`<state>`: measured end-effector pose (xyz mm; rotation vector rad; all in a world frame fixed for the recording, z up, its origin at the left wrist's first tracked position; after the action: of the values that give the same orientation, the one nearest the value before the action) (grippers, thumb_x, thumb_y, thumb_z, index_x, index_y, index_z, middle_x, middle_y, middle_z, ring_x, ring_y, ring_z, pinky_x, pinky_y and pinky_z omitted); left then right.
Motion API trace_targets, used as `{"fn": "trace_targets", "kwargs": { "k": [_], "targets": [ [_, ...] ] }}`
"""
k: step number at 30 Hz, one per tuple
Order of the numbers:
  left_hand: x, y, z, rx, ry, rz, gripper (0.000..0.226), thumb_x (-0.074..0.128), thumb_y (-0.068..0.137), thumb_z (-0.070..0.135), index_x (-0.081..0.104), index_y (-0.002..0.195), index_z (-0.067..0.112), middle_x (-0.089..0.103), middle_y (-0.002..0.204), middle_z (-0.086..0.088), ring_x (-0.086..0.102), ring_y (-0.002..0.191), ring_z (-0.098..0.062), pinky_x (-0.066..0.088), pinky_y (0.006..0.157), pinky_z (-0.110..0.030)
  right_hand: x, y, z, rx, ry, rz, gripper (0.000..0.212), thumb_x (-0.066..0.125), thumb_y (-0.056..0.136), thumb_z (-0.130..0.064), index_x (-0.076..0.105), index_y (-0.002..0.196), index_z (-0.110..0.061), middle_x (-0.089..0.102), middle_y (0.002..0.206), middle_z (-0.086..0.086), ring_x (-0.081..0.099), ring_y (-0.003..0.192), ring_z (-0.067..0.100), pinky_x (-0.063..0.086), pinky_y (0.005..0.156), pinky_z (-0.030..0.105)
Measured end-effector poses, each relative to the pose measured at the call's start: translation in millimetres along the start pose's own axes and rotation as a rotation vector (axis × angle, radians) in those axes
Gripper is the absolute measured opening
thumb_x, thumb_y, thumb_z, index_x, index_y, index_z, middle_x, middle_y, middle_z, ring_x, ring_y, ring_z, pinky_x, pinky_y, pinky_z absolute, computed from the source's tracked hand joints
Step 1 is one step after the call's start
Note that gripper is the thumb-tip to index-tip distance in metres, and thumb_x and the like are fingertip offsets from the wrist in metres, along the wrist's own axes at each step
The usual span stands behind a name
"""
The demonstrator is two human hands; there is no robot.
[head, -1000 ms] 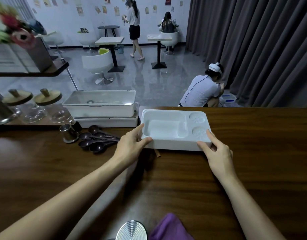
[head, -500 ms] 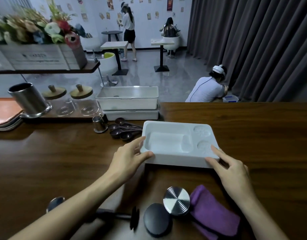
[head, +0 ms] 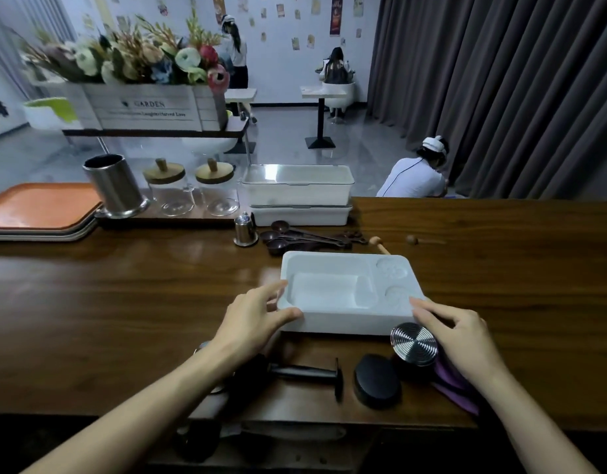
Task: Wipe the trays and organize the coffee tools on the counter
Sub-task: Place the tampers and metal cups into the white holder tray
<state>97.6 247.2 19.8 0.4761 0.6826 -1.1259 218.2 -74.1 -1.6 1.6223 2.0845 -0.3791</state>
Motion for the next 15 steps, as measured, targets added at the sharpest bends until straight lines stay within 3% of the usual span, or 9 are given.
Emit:
{"fn": "trace_targets", "kwargs": {
  "k": [5,9,15],
  "targets": [
    [3,-4,0,0.020,0.099,-0.018,0.054,0.078,0.086,0.042,0.062,0.137,0.030,0.070,0.128,0.002,0.061,0.123,-0.018,0.042,0.088,-0.028,4,4,4,-0.012,0.032,-0.022,0.017,0.075,0.088,-0.033,0.079,0.105,-0.037,0.071,0.120,-0.015,0.058,0.121,0.000,0.043,0.108,0.028],
    [5,0,-7,-0.029,0.178,-0.066,0.068,0.078,0.083,0.050,0.055,0.144,0.029,0.067,0.133,-0.004,0.060,0.125,-0.023,0.047,0.100,-0.034,11,8,16,0.001,0.085,-0.090,0.016,0.075,0.088,-0.031,0.079,0.102,-0.039,0.068,0.124,-0.017,0.058,0.118,-0.006,0.042,0.109,0.027],
    [9,6,-11,-0.100,0.252,-0.099,0.072,0.079,0.082,0.050,0.052,0.146,0.032,0.065,0.137,-0.003,0.058,0.128,-0.020,0.046,0.103,-0.034,11,14,22,-0.034,0.113,-0.193,0.020,0.074,0.090,-0.027,0.079,0.106,-0.038,0.065,0.129,-0.017,0.056,0.119,-0.011,0.040,0.107,0.021]
  ]
}}
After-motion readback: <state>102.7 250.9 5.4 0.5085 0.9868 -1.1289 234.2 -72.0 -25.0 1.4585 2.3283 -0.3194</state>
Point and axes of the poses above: each hand's wrist, its own y-axis towards the middle knuckle, its own x-axis out of the palm, z = x × y, the point moved 8 cm from there along y, towards the middle knuckle
